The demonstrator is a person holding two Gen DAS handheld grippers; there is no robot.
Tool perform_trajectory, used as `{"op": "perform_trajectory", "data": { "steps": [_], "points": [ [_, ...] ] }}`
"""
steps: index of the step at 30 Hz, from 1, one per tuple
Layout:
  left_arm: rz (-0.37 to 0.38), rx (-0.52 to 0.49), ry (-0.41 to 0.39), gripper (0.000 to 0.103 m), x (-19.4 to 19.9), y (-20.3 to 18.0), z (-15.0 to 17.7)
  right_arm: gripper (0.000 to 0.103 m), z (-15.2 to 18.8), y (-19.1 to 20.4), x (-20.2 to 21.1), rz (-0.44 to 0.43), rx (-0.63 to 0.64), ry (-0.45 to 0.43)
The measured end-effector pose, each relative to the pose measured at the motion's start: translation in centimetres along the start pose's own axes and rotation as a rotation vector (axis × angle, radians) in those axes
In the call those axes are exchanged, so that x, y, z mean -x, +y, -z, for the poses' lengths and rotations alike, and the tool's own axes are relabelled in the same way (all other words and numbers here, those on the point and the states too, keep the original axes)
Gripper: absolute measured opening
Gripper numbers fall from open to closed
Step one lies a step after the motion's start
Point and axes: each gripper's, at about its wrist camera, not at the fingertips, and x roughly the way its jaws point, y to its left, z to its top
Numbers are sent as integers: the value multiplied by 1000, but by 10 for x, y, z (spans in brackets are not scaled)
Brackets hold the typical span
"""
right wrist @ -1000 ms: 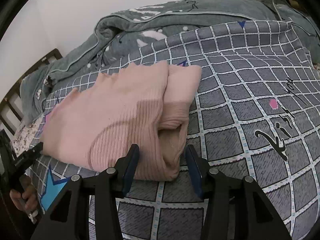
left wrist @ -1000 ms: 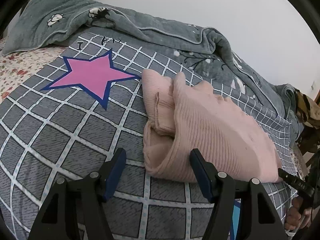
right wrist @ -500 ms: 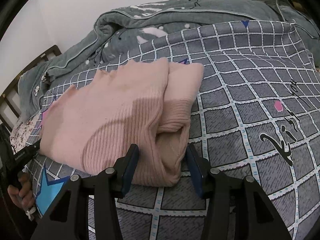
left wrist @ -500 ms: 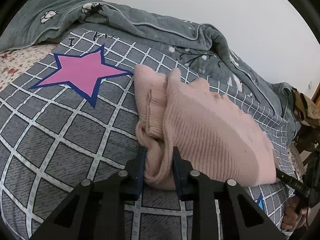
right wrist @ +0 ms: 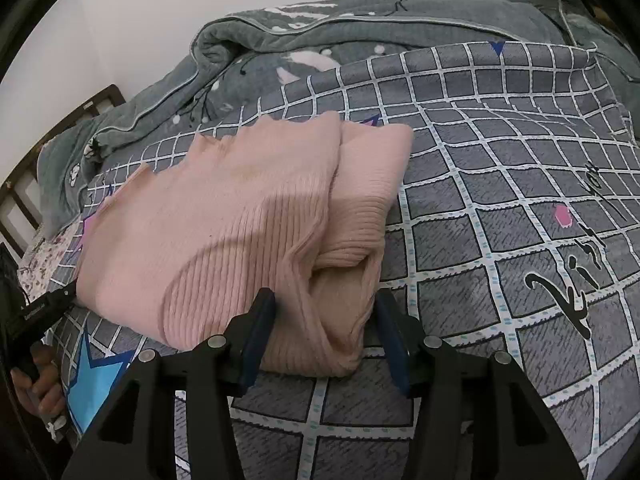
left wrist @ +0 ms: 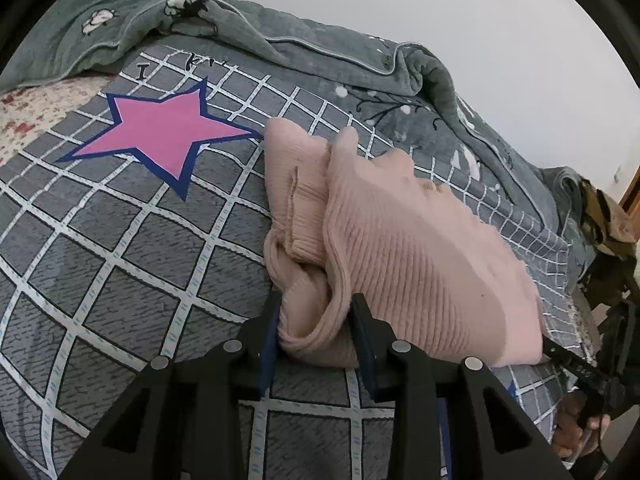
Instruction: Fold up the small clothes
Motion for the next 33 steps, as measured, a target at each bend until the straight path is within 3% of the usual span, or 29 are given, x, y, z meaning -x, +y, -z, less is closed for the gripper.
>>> {"op": "perform_trajectory", "data": {
  "steps": [11,13,16,17,18,20,29,33],
  "points": [
    [-5,3,-20,38,-3,-3,0,55,-4,4,-8,17,18,8],
    [-5,19,-26,35,-3,-1,-1,55,-3,5,-7,21,21,4],
    [1,60,-40,22,-4,4,-2,54,-2,5,-7,23,28,-2],
    [18,75,-45,20,-3,6,-3,51,-2,5,-7,20,29,-4],
    [30,87,-49,19,-2,9,-2,42,-2,6,-6,12,30,-7],
    [33,89,-47,20,-2,10,-1,35,-2,4,-6,-4,21,-10],
    [28,48,-34,28,8,6,10,37,-3,1,-5,-31,-2,-3],
    [51,97,-32,30,11,9,11,38,-2,3,-5,-24,0,-3]
  ]
}}
